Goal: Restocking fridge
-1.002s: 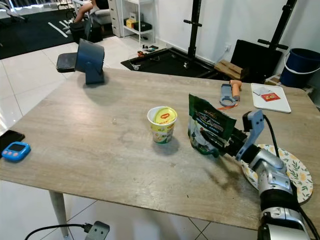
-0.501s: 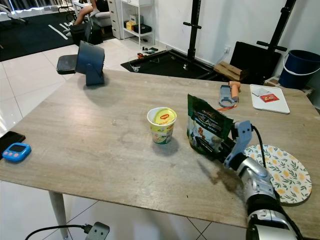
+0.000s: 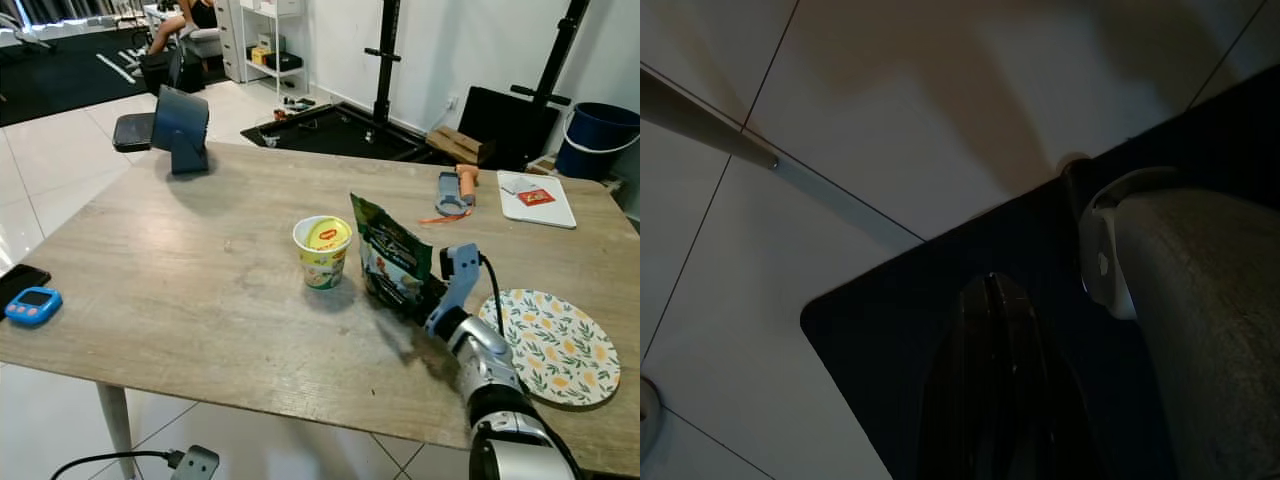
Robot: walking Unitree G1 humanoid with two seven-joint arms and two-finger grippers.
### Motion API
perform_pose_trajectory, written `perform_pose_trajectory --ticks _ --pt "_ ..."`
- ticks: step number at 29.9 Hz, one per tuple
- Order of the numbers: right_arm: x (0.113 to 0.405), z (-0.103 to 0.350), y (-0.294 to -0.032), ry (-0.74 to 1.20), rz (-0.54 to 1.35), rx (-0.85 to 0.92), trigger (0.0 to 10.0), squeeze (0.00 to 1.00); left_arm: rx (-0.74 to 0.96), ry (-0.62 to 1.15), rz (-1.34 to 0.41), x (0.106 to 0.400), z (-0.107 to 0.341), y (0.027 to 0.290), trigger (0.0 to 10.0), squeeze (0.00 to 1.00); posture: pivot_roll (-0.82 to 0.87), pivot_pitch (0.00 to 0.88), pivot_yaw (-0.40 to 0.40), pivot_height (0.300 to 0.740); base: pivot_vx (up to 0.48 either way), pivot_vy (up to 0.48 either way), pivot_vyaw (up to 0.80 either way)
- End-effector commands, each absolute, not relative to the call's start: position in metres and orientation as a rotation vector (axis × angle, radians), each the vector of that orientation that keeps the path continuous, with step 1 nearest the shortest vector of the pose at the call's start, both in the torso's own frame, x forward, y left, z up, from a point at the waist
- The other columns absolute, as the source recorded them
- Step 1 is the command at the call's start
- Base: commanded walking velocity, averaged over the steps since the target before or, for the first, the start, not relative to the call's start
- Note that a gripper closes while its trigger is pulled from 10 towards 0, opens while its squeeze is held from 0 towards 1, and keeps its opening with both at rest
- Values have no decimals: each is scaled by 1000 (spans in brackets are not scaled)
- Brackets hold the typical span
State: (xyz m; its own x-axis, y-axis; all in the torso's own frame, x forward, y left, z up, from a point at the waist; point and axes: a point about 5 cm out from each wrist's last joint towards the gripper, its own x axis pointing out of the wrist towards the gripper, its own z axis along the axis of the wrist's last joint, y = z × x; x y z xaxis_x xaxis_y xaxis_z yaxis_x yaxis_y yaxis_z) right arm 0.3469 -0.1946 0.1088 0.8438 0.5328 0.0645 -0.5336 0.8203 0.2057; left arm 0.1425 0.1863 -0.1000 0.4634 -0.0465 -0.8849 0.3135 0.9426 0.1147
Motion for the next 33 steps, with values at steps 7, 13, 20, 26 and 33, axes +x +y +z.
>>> perform_pose_trajectory --ticks 7,13,20,26,33 --pt "349 105 -195 25 514 172 10000 0 268 1197 -247 109 -111 186 10000 0 38 45 -41 740 0 0 0" --pt "352 109 -207 -2 392 121 10000 0 270 1197 -247 109 -112 186 10000 0 41 40 -43 740 0 0 0" --pt "355 114 -208 -29 388 139 10000 0 272 1194 -249 110 -111 185 10000 0 43 39 -44 740 0 0 0" --pt "356 111 -188 -20 478 160 10000 0 265 1194 -245 110 -112 184 10000 0 47 44 -49 740 0 0 0" --pt "356 106 -164 -5 547 175 10000 0 256 1198 -243 107 -112 182 10000 0 49 47 -52 740 0 0 0"
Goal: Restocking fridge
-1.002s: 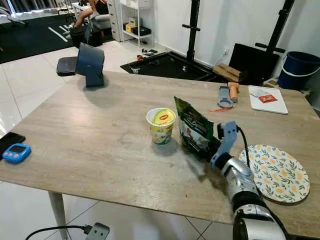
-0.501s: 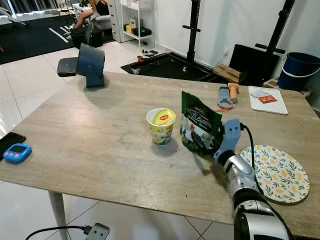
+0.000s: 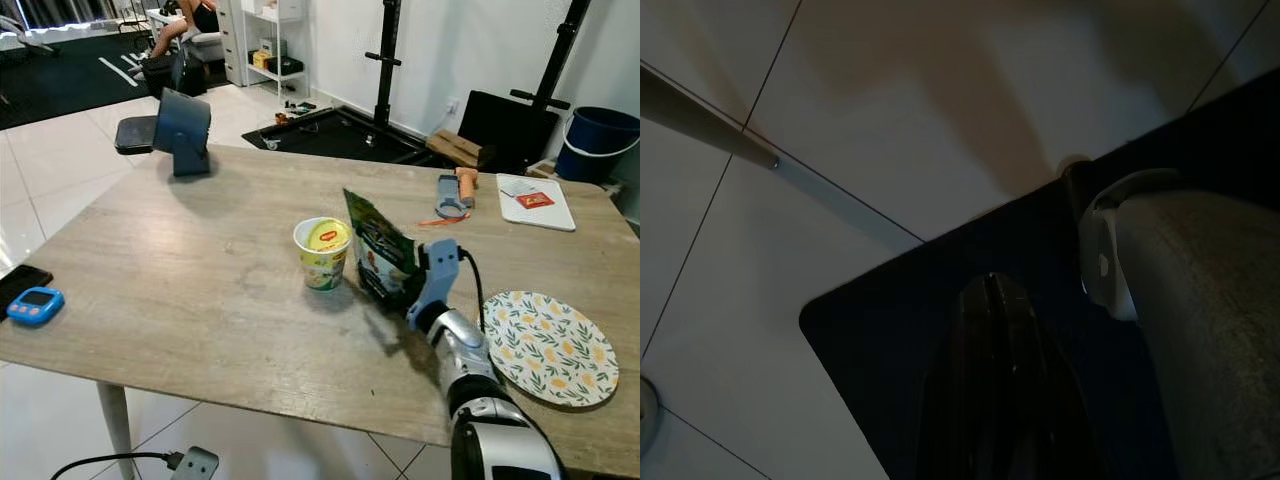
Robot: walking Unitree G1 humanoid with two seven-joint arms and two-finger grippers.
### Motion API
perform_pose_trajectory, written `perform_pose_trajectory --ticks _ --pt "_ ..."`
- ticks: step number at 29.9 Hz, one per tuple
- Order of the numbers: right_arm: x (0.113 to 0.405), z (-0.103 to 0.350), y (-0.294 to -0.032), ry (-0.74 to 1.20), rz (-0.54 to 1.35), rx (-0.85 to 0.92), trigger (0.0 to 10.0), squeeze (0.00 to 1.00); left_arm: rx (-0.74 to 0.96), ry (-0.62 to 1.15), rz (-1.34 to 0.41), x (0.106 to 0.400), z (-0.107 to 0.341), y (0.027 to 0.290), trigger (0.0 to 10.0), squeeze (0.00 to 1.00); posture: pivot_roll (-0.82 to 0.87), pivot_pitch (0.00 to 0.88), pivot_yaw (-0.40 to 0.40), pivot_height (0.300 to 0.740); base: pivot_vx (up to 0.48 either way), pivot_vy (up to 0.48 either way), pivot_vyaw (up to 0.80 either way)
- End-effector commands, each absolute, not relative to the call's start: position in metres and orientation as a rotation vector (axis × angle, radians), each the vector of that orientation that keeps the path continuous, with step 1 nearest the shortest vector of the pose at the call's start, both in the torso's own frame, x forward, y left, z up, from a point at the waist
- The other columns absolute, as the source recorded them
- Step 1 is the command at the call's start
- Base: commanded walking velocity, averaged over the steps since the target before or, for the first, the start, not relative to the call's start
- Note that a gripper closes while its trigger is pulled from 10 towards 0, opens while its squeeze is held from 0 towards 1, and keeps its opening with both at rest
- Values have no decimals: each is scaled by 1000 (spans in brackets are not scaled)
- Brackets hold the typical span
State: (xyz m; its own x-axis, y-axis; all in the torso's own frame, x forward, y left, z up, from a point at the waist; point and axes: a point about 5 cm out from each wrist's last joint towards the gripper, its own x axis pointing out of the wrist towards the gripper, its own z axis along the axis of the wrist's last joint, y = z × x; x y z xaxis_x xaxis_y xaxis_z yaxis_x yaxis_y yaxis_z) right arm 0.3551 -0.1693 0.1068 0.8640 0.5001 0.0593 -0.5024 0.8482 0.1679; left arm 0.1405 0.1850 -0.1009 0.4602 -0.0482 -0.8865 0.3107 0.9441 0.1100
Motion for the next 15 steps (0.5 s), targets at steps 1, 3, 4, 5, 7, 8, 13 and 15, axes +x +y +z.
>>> perform_pose_trajectory --ticks 1,3,4,5,7,8,13,15 --pt "356 106 -161 -5 550 177 10000 0 254 1199 -242 107 -113 182 10000 0 52 48 -58 740 0 0 0" --pt "356 106 -159 -4 552 178 10000 0 253 1198 -242 107 -113 181 10000 0 52 48 -58 740 0 0 0" --pt "357 106 -155 -2 556 172 10000 0 252 1198 -242 107 -113 181 10000 0 57 48 -57 740 0 0 0" --pt "357 106 -155 -2 556 172 10000 0 252 1198 -242 107 -113 181 10000 0 57 48 -57 740 0 0 0" --pt "359 108 -153 -2 536 153 10000 0 253 1198 -240 107 -113 181 10000 0 56 48 -57 740 0 0 0" --pt "359 108 -153 -2 536 153 10000 0 253 1198 -240 107 -113 181 10000 0 56 48 -57 740 0 0 0" --pt "360 108 -158 5 498 126 10000 0 255 1197 -239 107 -112 182 10000 0 57 47 -55 740 0 0 0" --pt "361 106 -165 26 442 75 10000 0 256 1196 -239 108 -112 182 10000 0 57 47 -55 740 0 0 0"
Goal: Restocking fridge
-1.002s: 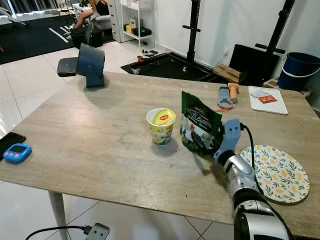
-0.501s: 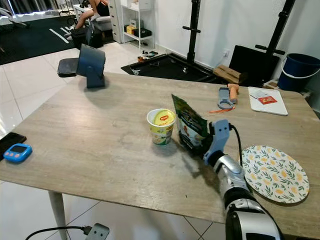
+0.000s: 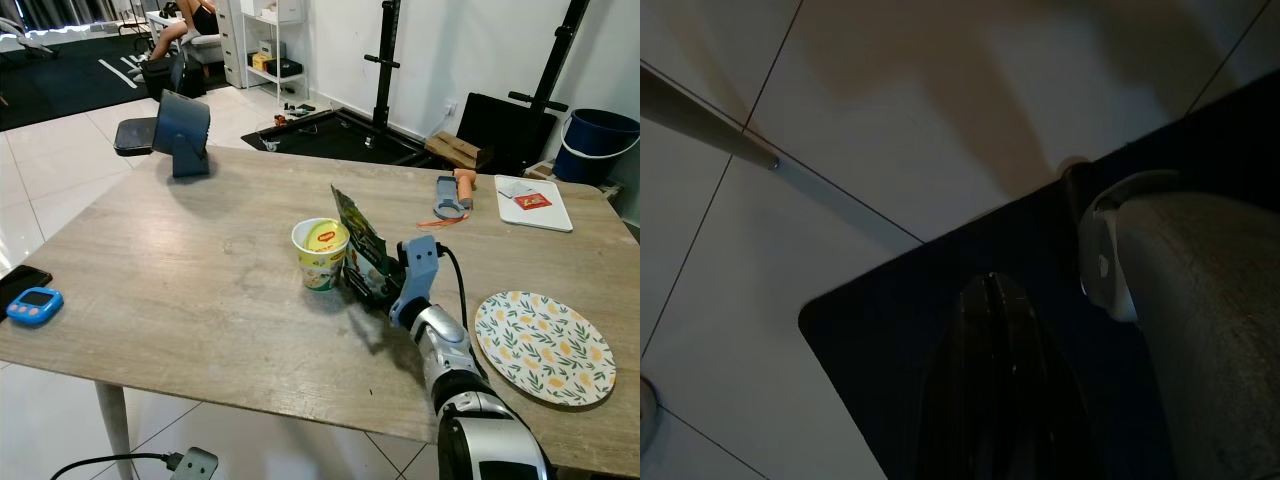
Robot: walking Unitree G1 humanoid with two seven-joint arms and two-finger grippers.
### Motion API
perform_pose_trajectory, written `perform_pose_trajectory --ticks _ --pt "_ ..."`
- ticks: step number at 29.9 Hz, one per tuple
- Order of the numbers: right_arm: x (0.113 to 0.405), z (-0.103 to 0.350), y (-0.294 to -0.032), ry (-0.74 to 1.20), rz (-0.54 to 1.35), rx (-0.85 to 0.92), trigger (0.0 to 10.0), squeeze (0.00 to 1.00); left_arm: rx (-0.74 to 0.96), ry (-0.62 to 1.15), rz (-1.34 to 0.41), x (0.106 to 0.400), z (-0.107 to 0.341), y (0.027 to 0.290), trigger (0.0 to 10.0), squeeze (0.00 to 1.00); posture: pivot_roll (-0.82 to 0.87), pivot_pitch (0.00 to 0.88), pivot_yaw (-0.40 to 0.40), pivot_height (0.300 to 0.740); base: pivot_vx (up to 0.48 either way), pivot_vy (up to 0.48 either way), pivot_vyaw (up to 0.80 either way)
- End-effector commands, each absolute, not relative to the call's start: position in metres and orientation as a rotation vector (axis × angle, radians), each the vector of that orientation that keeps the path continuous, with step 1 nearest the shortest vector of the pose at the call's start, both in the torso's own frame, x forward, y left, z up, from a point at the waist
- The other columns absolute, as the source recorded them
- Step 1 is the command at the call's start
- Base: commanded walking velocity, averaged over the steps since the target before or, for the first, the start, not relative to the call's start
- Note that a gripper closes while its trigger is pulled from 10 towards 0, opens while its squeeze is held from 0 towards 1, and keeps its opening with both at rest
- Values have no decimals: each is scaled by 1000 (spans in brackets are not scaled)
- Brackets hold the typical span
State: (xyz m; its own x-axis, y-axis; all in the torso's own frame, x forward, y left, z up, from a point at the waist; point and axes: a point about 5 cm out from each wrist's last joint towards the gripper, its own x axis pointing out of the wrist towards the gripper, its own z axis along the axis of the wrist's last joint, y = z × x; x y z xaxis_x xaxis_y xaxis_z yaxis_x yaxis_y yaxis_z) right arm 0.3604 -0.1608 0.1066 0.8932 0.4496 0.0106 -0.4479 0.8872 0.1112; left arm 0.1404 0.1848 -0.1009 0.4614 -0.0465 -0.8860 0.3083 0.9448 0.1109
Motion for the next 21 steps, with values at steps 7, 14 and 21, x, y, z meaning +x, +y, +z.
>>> perform_pose_trajectory --ticks 7,14,21 --pt "360 102 -164 39 419 46 10000 0 258 1196 -243 108 -112 182 10000 0 54 46 -49 740 0 0 0" --pt "359 101 -153 32 447 84 10000 0 263 1194 -241 109 -112 184 10000 0 56 46 -48 740 0 0 0" --pt "360 101 -150 28 451 91 10000 0 264 1194 -241 109 -112 184 10000 0 56 46 -48 740 0 0 0"
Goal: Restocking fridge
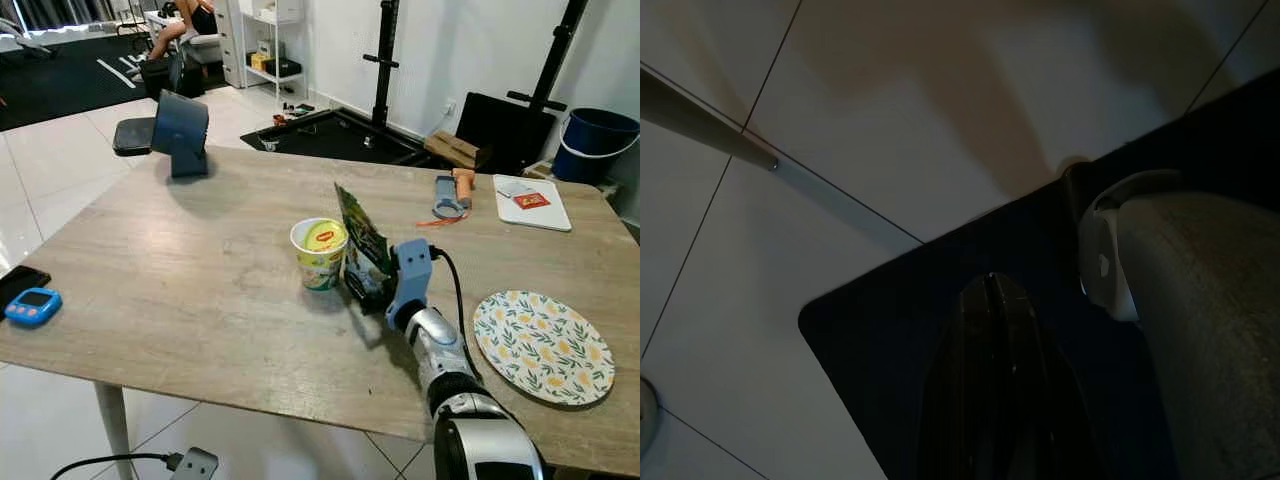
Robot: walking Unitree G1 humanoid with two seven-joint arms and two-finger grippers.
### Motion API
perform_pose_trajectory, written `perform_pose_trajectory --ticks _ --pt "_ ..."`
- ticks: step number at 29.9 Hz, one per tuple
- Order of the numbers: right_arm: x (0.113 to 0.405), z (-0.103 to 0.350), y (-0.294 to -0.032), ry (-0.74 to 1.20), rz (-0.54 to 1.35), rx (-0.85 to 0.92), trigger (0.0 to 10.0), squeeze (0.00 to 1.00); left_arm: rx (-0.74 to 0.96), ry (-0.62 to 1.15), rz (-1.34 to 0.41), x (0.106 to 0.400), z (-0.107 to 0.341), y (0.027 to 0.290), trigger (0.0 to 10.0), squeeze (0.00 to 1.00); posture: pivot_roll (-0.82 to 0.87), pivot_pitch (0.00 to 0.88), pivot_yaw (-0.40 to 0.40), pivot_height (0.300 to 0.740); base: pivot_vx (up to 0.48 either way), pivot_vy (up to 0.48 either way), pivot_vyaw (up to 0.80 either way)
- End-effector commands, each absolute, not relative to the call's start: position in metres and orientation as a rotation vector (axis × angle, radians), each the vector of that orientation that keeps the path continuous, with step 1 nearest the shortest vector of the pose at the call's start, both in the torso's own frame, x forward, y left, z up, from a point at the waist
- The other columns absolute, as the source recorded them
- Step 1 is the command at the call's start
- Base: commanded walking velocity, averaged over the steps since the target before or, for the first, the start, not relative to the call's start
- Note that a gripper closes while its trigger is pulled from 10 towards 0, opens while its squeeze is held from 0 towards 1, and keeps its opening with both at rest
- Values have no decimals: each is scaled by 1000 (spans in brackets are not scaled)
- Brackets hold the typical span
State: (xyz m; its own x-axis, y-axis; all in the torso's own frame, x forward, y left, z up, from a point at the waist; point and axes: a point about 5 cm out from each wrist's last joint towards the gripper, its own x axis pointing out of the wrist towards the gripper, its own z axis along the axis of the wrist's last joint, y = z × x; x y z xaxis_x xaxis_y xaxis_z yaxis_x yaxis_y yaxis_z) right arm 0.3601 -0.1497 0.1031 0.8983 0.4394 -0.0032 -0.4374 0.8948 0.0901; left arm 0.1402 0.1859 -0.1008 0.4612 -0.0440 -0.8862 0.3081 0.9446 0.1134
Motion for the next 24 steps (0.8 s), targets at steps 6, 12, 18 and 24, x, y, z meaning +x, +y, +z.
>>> perform_pose_trajectory --ticks 6,12,18,24 --pt "360 101 -147 26 444 86 10000 0 260 1191 -243 110 -112 183 10000 0 53 44 -47 740 0 0 0" --pt "360 101 -149 29 438 83 0 0 259 1191 -243 110 -112 182 10000 0 56 45 -52 740 0 0 0" --pt "361 103 -152 22 430 85 0 0 261 1194 -242 109 -112 183 10000 0 58 43 -52 740 0 0 0" --pt "362 106 -158 13 416 89 0 0 265 1193 -244 109 -112 183 10000 0 58 40 -51 740 0 0 0"
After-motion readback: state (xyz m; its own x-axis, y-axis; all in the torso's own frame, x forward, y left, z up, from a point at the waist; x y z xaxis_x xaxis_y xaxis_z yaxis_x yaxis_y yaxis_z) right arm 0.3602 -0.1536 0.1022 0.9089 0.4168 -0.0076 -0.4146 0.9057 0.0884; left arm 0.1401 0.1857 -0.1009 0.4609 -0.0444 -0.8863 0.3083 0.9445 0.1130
